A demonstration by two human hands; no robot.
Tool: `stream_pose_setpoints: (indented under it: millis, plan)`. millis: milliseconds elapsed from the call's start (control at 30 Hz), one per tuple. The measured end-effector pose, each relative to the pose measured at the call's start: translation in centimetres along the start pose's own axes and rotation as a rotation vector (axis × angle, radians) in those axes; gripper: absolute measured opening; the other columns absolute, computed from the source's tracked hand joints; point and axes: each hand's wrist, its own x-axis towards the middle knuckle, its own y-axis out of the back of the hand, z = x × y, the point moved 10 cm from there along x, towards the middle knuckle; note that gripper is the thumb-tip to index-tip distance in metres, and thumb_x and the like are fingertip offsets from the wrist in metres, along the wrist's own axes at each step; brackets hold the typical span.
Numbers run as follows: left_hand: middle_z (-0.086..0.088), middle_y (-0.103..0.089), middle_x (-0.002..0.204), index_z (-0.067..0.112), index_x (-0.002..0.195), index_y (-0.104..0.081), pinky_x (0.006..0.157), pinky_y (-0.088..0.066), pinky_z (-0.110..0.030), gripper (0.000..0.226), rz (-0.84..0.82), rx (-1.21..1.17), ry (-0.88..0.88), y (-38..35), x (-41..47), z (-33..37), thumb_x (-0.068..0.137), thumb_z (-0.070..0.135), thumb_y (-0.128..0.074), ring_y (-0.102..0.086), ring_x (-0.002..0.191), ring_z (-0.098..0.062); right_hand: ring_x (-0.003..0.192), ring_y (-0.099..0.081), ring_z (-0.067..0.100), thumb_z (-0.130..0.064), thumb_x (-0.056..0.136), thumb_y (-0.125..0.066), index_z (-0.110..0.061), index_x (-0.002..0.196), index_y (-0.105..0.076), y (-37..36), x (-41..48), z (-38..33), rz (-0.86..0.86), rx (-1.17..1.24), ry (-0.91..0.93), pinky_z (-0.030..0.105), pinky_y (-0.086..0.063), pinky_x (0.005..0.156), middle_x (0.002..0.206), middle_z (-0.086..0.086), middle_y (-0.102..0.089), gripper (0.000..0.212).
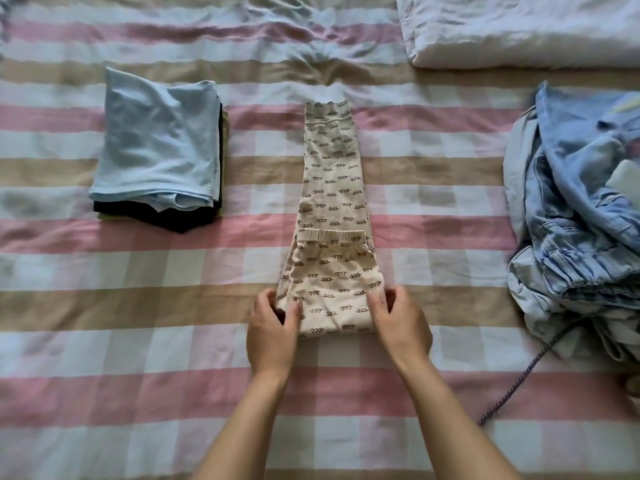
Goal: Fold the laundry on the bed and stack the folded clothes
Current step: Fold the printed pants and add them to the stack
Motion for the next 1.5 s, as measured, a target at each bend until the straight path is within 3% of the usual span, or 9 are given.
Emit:
stream_pose_setpoints:
  millis: [133,433,567,667,733,800,900,1067,1500]
  plan:
    - [0.002,-0.055,0.070,0.008,0.080,-0.055,0.053,-0.035,-0.017,0.018,-0.079,-0.196,0.171,0.2,-3.1,-2.1,0.078,0.013,-0.072,-0.052,0.069,-0.019,0.068,-0.052,0.022,-0.031,0.089,-0.059,-0.014,0.072,-0.054,-0.2,-3.9,2.2,-0.057,0.187,-0.061,0.032,-0.033,0.055,0.064,-0.002,-0.054,0.025]
    - [-0.003,-0.059,0.078,0.014,0.087,-0.058,0.063,-0.038,-0.015,0.023,-0.123,-0.118,0.280,2.6,-13.6,-7.9,0.073,0.011,-0.076,-0.055,0.078,-0.024,0.062,-0.051,0.018,-0.027,0.085,-0.066,-0.021,0.066,-0.051,-0.7,-14.5,9.5,-0.065,0.091,-0.176,0.033,-0.042,0.059,0.063,-0.003,-0.055,0.024]
    - [-0.013,-0.058,0.120,0.007,0.122,-0.052,0.093,-0.034,-0.036,0.043,0.001,0.252,-0.302,2.3,-13.6,-1.2,0.081,0.013,-0.062,-0.046,0.115,-0.025,0.108,-0.048,0.025,-0.016,0.089,-0.054,-0.004,0.117,-0.057,1.3,-14.5,4.4,0.215,-0.069,0.250,0.029,-0.035,0.092,0.115,0.013,-0.058,0.031]
    - [-0.005,-0.045,0.141,0.018,0.136,-0.045,0.109,-0.019,-0.039,0.052,-0.222,0.422,-0.660,-2.7,-13.2,2.8,0.084,0.021,-0.041,-0.016,0.140,-0.012,0.142,-0.002,0.007,-0.027,0.089,-0.029,-0.015,0.147,-0.003,-2.4,-13.0,0.4,0.040,-0.338,0.529,0.030,-0.015,0.108,0.154,0.000,-0.003,0.065]
    - [-0.002,-0.021,0.154,0.016,0.143,-0.028,0.112,-0.007,-0.038,0.060,-0.280,0.583,-0.667,-4.8,-12.1,2.7,0.085,0.027,-0.036,0.010,0.143,-0.010,0.136,0.028,0.001,-0.034,0.091,-0.018,-0.025,0.141,0.027,-4.2,-11.5,0.5,-0.009,-0.476,0.544,0.035,0.003,0.110,0.148,-0.011,0.034,0.068]
    - [-0.001,-0.017,0.155,0.015,0.142,-0.032,0.110,-0.003,-0.036,0.059,-0.288,0.640,-0.641,-5.6,-11.2,2.4,0.084,0.029,-0.035,0.007,0.142,-0.008,0.139,0.016,0.001,-0.036,0.093,-0.016,-0.015,0.147,0.006,-4.2,-10.7,0.6,0.028,-0.483,0.536,0.039,0.002,0.108,0.157,-0.003,0.013,0.062]
    - [-0.004,-0.058,0.128,0.017,0.119,-0.062,0.102,-0.017,-0.032,0.047,-0.251,0.502,-0.657,-5.2,-9.7,4.0,0.081,0.031,-0.039,-0.033,0.125,-0.016,0.123,-0.037,0.019,-0.028,0.086,-0.038,-0.011,0.123,-0.055,-1.5,-9.5,-1.7,0.127,-0.224,0.649,0.039,-0.024,0.100,0.129,0.012,-0.056,0.044]
    - [-0.005,-0.053,0.124,0.010,0.126,-0.050,0.101,-0.032,-0.033,0.042,-0.107,0.115,-0.456,-4.0,0.5,9.0,0.086,0.019,-0.041,-0.040,0.115,-0.018,0.107,-0.052,0.024,-0.012,0.092,-0.049,-0.004,0.118,-0.058,2.6,1.7,-7.4,0.162,0.127,0.498,0.024,-0.034,0.094,0.115,0.010,-0.061,0.029]
    - [-0.013,-0.066,0.106,0.002,0.105,-0.059,0.088,-0.053,-0.042,0.022,-0.288,-0.614,0.232,-9.0,14.8,9.9,0.084,0.001,-0.062,-0.063,0.100,-0.029,0.088,-0.067,0.026,-0.011,0.084,-0.064,-0.014,0.087,-0.067,-1.9,15.5,-10.8,-0.239,0.594,-0.017,0.044,-0.055,0.081,0.089,0.005,-0.070,0.006]
